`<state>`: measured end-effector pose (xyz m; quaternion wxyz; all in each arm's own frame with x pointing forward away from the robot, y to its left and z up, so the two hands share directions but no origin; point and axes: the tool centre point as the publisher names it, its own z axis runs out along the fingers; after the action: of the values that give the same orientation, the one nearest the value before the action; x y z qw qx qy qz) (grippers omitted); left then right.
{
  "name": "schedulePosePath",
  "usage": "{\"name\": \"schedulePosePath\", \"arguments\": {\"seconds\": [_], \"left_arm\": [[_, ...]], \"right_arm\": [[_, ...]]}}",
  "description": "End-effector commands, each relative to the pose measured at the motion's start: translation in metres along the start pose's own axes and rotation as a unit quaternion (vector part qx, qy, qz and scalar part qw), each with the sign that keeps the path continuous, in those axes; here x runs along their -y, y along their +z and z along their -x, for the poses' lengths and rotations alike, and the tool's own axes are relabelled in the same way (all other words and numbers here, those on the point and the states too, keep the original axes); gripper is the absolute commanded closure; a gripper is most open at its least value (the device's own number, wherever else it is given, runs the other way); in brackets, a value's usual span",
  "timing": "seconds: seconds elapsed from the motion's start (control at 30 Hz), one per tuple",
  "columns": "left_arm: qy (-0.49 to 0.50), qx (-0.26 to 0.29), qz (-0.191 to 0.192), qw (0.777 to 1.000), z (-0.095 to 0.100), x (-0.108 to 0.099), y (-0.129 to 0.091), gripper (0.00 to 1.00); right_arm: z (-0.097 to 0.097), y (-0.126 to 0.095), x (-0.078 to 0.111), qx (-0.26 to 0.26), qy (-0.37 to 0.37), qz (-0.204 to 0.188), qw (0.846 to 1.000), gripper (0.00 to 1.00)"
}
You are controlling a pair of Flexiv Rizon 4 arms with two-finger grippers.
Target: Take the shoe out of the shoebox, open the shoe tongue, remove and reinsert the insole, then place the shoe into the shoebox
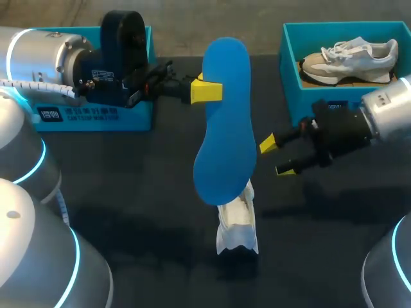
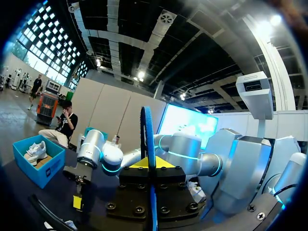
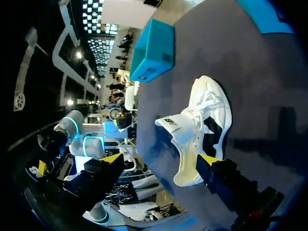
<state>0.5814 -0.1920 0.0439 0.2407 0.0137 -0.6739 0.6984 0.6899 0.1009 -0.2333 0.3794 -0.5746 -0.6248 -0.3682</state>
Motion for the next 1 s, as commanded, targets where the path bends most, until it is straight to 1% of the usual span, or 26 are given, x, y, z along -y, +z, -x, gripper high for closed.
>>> {"name": "schedulePosePath", "arguments": {"seconds": [0.03,0.1,0.23,0.37,0.5,0.63,0.7,0.77,1.0], "left_arm": [[0.000,0.000,-0.001,1.000,0.000,-0.001,0.001,1.00],[0.000,0.000,-0.001,1.000,0.000,-0.001,0.001,1.00],[0.000,0.000,-0.001,1.000,0.000,-0.001,0.001,1.00],[0.000,0.000,-0.001,1.000,0.000,-0.001,0.001,1.00],[0.000,0.000,-0.001,1.000,0.000,-0.001,0.001,1.00],[0.000,0.000,-0.001,1.000,0.000,-0.001,0.001,1.00],[0.000,0.000,-0.001,1.000,0.000,-0.001,0.001,1.00],[0.000,0.000,-0.001,1.000,0.000,-0.001,0.001,1.00],[0.000,0.000,-0.001,1.000,0.000,-0.001,0.001,1.00]], "right_arm": [[0.000,0.002,0.004,-0.024,0.005,0.022,0.999,0.00],[-0.002,0.003,0.002,-0.033,0.007,0.027,0.999,0.00],[-0.005,0.003,-0.001,-0.055,0.012,0.022,0.998,0.00],[-0.014,0.001,-0.003,-0.066,0.011,0.024,0.997,0.00],[-0.026,0.001,-0.005,-0.074,0.002,0.036,0.997,0.00],[-0.033,0.002,-0.009,-0.085,0.001,0.037,0.996,0.00],[-0.035,0.002,-0.011,-0.096,0.001,0.039,0.995,0.00],[-0.035,0.002,-0.012,-0.112,0.003,0.032,0.993,0.00],[-0.035,0.002,-0.012,-0.112,0.003,0.032,0.993,0.00]]}}
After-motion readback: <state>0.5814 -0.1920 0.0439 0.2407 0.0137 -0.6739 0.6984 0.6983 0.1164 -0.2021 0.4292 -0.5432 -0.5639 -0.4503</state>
